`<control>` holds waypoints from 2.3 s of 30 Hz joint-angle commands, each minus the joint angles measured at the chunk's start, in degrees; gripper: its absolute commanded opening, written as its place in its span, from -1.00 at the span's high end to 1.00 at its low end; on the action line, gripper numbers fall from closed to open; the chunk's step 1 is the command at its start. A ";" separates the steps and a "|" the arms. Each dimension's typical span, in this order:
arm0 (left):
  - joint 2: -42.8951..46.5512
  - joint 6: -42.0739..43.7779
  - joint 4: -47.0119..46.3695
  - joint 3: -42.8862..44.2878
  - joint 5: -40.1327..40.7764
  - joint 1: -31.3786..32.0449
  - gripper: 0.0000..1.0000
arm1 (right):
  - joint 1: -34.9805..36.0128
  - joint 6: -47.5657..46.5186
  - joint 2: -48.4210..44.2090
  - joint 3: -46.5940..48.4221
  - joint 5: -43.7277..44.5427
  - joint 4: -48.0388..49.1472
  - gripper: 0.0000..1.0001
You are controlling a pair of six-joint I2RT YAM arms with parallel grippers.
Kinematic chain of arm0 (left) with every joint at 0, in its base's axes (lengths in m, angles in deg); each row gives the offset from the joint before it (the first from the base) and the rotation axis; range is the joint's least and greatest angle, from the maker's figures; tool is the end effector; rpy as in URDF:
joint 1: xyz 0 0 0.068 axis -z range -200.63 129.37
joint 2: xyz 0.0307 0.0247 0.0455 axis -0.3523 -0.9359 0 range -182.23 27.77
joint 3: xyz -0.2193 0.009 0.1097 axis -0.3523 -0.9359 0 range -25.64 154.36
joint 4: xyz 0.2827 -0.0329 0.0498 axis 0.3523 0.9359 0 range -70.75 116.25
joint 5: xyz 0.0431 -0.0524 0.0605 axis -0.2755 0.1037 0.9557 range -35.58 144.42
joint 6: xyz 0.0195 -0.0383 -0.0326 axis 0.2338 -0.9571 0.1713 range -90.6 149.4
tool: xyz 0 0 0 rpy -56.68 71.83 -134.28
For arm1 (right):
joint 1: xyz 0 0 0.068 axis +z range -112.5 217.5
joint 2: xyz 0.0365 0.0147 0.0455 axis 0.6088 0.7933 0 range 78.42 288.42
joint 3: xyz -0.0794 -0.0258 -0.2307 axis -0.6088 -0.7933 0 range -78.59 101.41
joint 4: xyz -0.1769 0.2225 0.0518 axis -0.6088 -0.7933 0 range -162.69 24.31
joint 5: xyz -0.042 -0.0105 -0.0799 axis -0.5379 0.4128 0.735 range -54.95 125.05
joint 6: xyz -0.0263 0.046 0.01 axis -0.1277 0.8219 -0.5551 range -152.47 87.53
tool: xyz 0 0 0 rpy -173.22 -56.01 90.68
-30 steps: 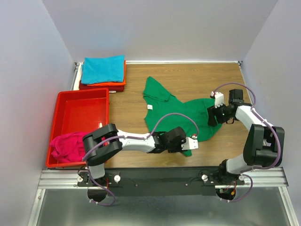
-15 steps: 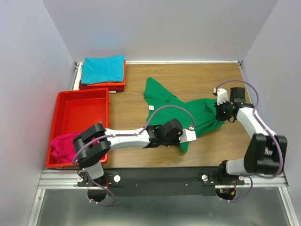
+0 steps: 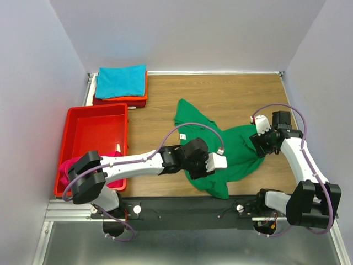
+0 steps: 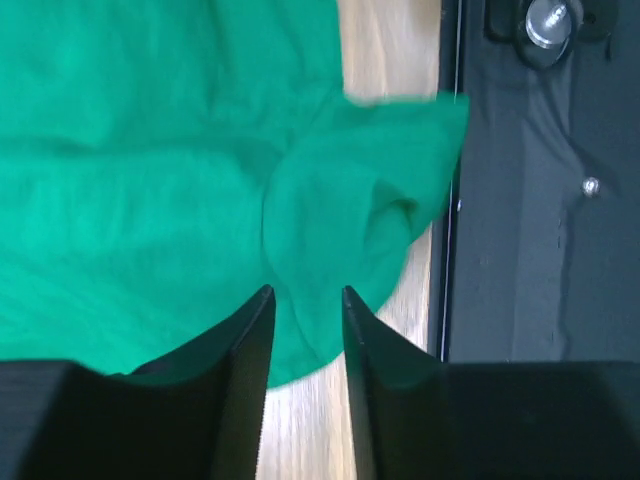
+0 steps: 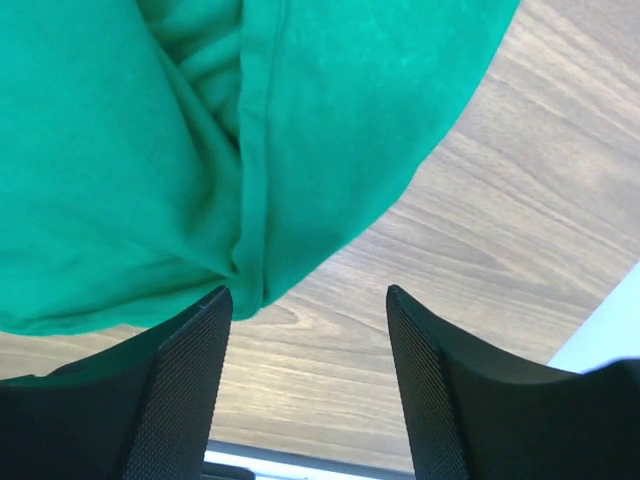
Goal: Fold and stack the t-shirts
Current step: Flatten the tshirt out
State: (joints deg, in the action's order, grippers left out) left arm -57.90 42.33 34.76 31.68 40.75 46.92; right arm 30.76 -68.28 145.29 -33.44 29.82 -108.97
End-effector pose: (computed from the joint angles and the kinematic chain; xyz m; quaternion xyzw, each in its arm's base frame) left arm 0.1260 -0.3269 0.1957 0.6257 0.6672 -0.2758 0.2955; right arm 0.2493 -0.0262 0.1852 -0.2544 0.9416 -0.0370 0.2176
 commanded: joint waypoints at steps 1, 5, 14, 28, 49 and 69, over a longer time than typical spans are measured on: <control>3.04 -3.87 0.49 0.16 -0.22 -6.34 0.08 | -0.03 1.88 2.46 6.07 -3.97 -1.45 -0.41; 3.05 -3.96 -2.40 1.83 -1.71 -16.18 0.07 | -0.11 3.38 8.70 10.74 -14.67 -0.84 -0.41; -18.12 -15.88 2.60 21.51 1.13 -36.24 0.04 | -0.11 4.08 21.45 17.87 -32.98 2.41 -0.42; -31.57 -25.58 -5.57 25.39 -9.96 -46.89 0.10 | -0.03 7.42 17.86 11.72 -32.82 10.24 -0.43; -35.19 -28.48 -6.89 28.19 -14.63 -46.81 0.79 | -0.11 7.34 17.24 11.02 -33.09 10.15 -0.43; -55.48 -62.22 -35.70 65.99 -34.51 -42.67 0.01 | -0.81 6.90 16.98 10.31 -30.10 10.68 -0.43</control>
State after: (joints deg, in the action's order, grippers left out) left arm -111.39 -3.72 17.47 95.85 11.07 4.65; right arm 30.67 -61.42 163.52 -21.93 -1.79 -99.38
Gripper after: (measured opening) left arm 0.384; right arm 0.714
